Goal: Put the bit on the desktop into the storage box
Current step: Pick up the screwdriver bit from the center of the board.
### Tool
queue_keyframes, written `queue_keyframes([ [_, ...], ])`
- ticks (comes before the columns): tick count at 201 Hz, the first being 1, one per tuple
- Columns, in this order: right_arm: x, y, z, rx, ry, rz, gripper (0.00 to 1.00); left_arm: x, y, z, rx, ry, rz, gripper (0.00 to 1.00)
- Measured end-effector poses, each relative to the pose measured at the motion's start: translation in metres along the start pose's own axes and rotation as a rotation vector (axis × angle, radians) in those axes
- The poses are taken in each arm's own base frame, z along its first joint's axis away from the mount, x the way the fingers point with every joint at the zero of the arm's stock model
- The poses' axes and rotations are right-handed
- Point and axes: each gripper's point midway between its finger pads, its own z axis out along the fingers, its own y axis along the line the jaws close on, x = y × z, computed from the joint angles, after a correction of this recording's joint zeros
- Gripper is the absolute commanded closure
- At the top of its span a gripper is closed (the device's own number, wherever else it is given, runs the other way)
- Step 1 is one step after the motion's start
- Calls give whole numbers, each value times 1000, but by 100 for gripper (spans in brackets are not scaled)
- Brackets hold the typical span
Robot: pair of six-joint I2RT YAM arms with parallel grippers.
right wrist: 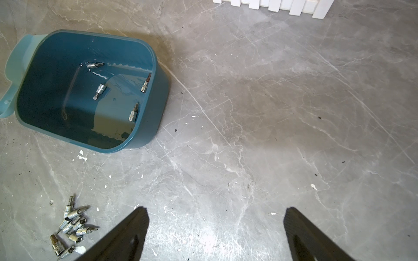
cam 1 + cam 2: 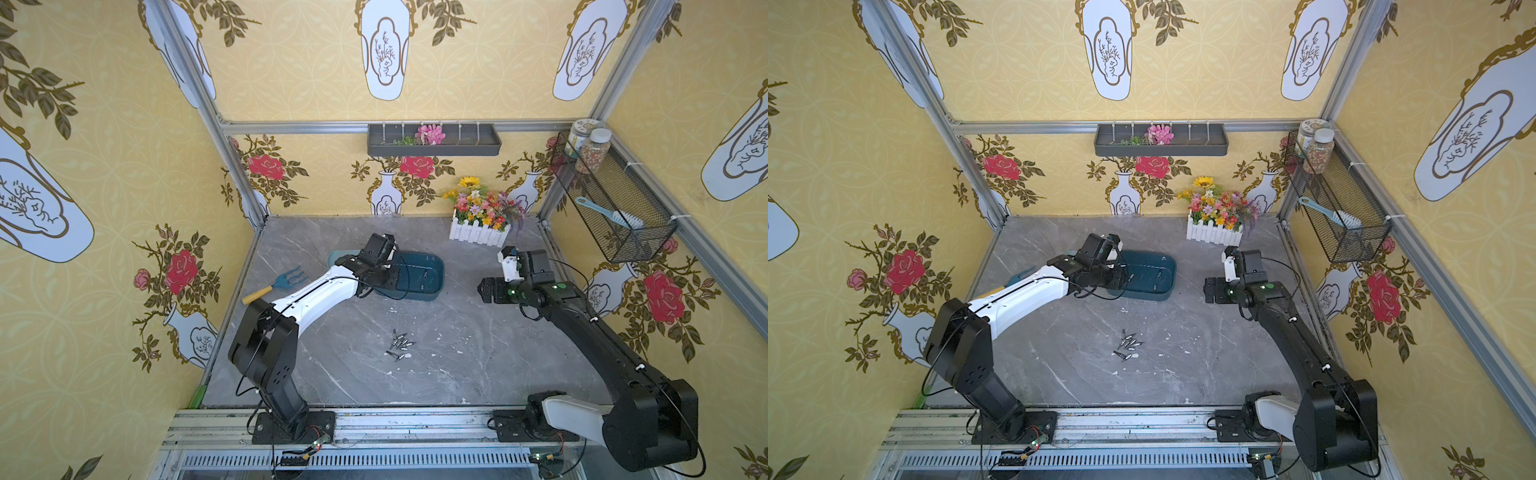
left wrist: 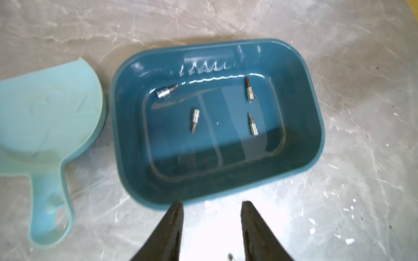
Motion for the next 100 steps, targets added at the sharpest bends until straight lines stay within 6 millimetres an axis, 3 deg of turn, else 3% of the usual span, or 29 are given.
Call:
queue_keyframes([
  [53,1,-1,2,1,6,1,3,41,-7,-31,52,70,-118,52],
  [100,1,-1,2,2,6,2,3,90,-25,-32,52,224,-169,50],
])
